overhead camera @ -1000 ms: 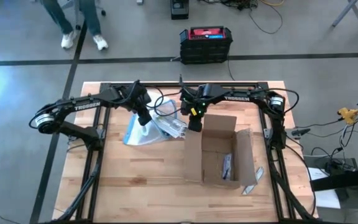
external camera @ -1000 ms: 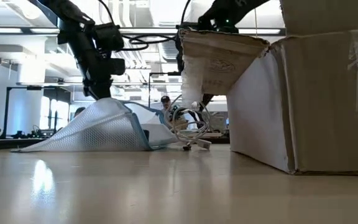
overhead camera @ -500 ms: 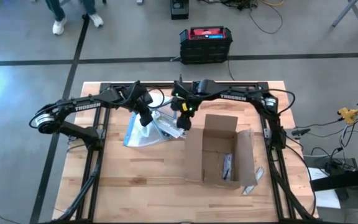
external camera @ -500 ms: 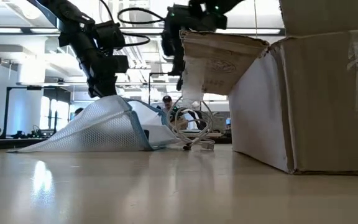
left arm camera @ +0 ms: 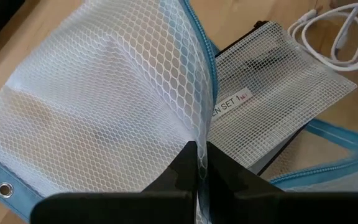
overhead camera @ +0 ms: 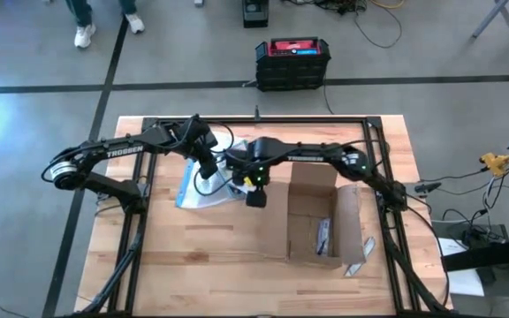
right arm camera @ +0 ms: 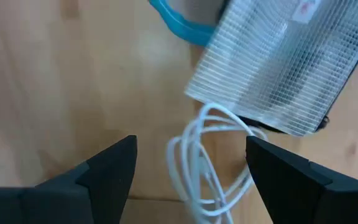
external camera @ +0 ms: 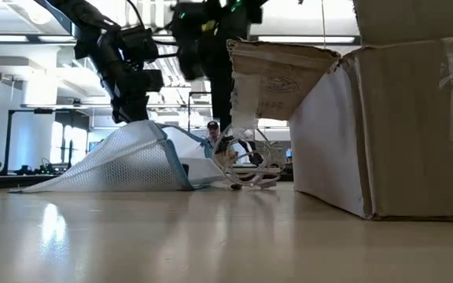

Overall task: Pack items into zip bag
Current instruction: Put the white charger cable into the blue transparent zip bag

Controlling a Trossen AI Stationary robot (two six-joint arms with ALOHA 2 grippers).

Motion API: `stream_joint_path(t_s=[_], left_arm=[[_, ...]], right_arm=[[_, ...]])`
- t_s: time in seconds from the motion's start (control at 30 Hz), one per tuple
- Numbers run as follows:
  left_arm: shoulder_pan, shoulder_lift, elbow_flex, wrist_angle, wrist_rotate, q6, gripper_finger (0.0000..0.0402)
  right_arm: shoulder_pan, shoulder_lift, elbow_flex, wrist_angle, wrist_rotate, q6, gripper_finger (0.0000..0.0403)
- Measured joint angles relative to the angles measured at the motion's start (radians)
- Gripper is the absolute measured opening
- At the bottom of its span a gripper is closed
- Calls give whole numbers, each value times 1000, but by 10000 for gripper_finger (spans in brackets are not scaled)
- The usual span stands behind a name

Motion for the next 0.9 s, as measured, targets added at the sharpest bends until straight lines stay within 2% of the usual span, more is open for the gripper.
stream_joint_path(t_s=[0.17,0.3,0.43,0.6,0.9], left_arm=[[0,0,0,2,-2,2,0],[0,0,0,10,-3,3,0],[0,0,-2,15,-3,2,0],[0,0,-4,19,-3,-18,0],[0,-1,-7,18,-3,-20,0]], right_arm=[[-2,47,37,-110,11,-98,277],[2,87,29,-172,46,-136,244],[-1,84,27,-169,79,-130,168],[-1,70,33,-180,130,-137,23],[0,-47,34,-125,150,-61,2]])
